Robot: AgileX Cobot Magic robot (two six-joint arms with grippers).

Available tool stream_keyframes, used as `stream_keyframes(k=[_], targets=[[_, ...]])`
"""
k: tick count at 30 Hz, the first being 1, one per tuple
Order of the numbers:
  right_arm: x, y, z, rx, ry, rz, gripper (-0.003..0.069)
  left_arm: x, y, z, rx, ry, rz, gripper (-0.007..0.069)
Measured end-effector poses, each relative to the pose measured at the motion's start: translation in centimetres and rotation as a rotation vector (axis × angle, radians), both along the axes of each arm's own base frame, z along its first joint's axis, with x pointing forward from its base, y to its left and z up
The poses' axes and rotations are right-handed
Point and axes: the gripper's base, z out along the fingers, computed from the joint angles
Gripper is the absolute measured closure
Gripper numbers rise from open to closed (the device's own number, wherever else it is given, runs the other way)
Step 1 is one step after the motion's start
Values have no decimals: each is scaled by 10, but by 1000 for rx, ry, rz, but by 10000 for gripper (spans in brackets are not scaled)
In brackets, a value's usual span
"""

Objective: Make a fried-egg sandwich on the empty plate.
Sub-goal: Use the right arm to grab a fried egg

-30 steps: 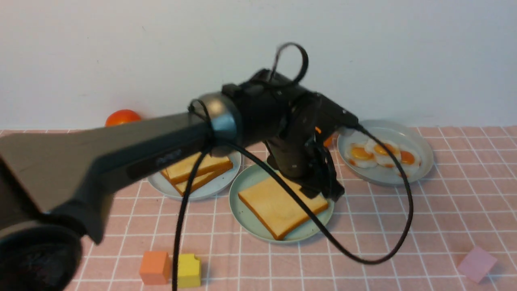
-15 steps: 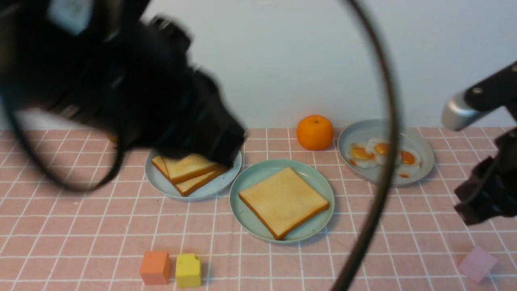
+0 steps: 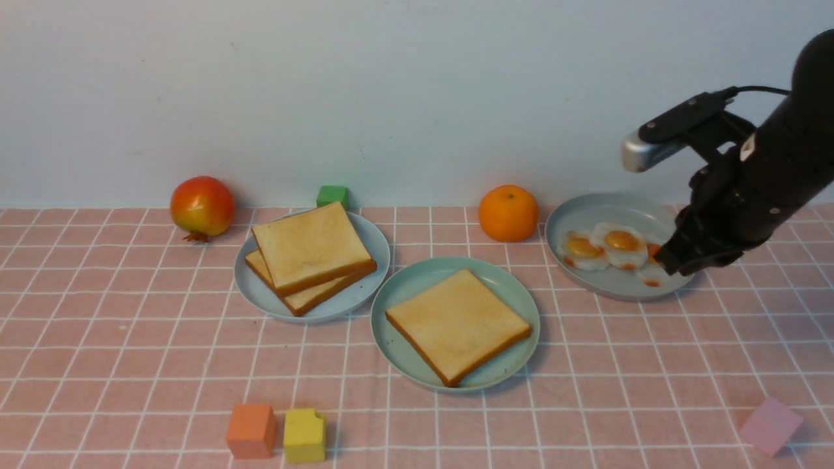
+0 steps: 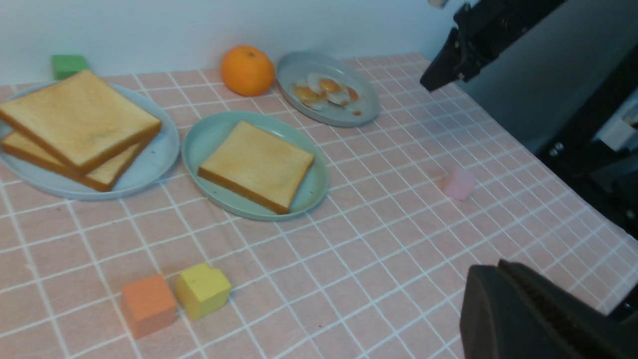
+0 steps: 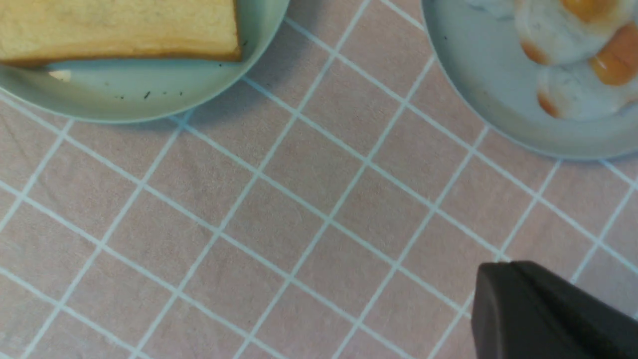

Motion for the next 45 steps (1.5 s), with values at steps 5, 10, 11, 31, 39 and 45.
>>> stream_keyframes(k=[5,10,11,31,39,45], targets=[[29,6,-20,-19,-29,85,507,3,-3,-1,-1,16,1,613],[71,-1,-41,-77,-39,107,305,29,-27,-2,55,59,-7,613],[72,-1,-44,-83,-36,112,296,30,-28,-2,55,59,-8,613],[119,-10,-119,-341,-163,359,95,58,-58,13,63,58,-38,613],[121,-10,-123,-360,-166,371,197,58,-57,13,65,56,-37,613],[121,-10,-124,-363,-165,376,398,58,-57,13,65,56,-37,613]])
